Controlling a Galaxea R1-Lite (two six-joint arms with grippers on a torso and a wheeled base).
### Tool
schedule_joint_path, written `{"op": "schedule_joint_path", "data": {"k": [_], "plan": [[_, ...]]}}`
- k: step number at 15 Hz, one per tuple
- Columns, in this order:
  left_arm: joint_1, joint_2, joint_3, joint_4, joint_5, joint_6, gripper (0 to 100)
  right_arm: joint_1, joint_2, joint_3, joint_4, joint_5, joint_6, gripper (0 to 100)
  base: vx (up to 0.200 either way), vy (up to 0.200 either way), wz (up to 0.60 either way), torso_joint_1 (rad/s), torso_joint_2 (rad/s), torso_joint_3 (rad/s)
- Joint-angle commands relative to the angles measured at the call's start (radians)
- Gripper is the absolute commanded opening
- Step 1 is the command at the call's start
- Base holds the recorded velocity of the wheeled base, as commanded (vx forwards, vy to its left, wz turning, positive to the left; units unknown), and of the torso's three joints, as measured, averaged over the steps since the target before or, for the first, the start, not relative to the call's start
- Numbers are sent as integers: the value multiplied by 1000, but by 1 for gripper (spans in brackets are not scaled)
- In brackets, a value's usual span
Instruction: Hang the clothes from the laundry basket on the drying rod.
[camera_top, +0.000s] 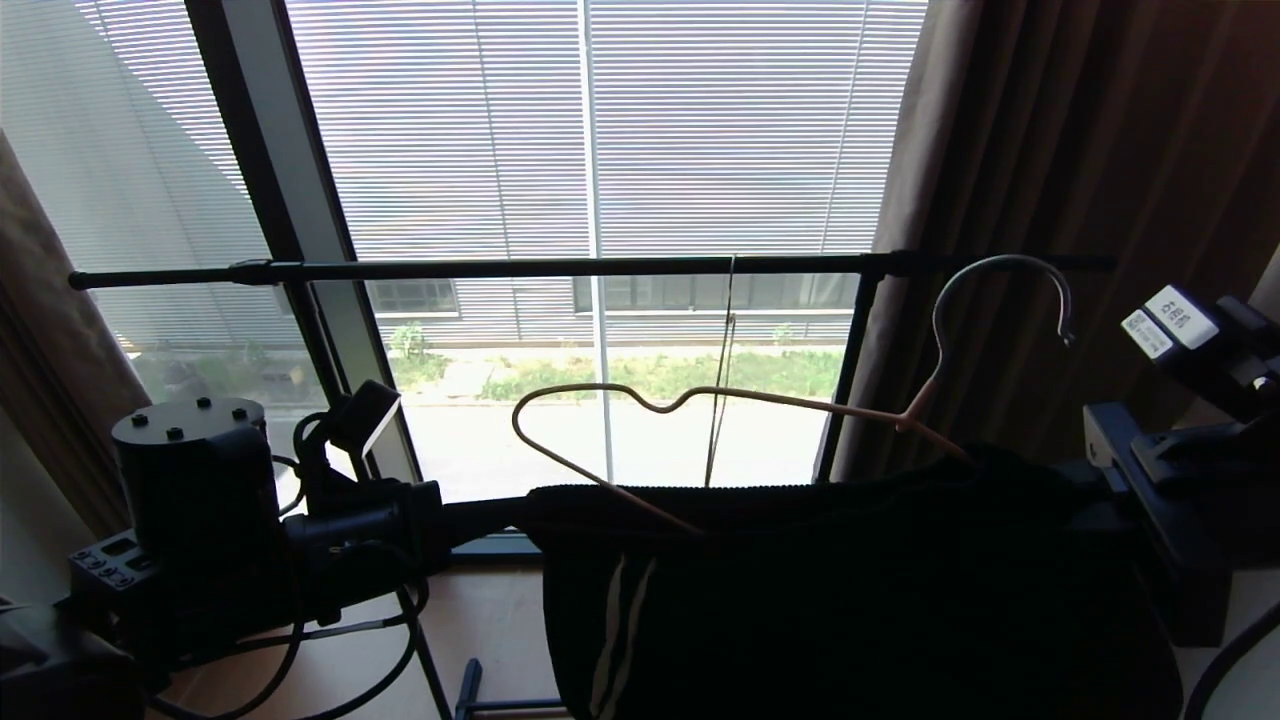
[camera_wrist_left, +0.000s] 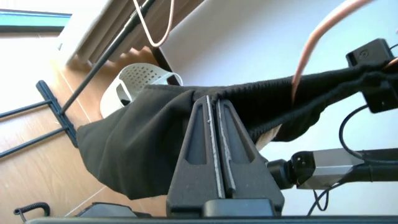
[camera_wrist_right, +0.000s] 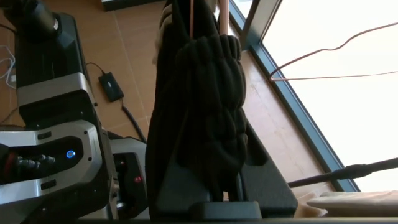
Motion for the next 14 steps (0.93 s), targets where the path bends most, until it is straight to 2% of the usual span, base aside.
{"op": "schedule_joint_path", "data": {"k": [1,4,11,13,14], "plan": [[5,9,-15,-1,-1,1,0,29,2,16,0,-18,-2,0,0,0,0,0,0,0],[18,42,-50,0,-1,3,0,67,2,53,0,-98,-9,0,0,0,0,0,0,0],[58,71,-90,0,-1,4,0,70,5,94,2,-158,-17,0,0,0,0,0,0,0],[58,71,-92,0,-1,4,0,87,4,105,3,-167,-19,0,0,0,0,0,0,0],[58,78,-100,0,-1,4,0,112,8,116,3,-199,-19,0,0,0,0,0,0,0]]}}
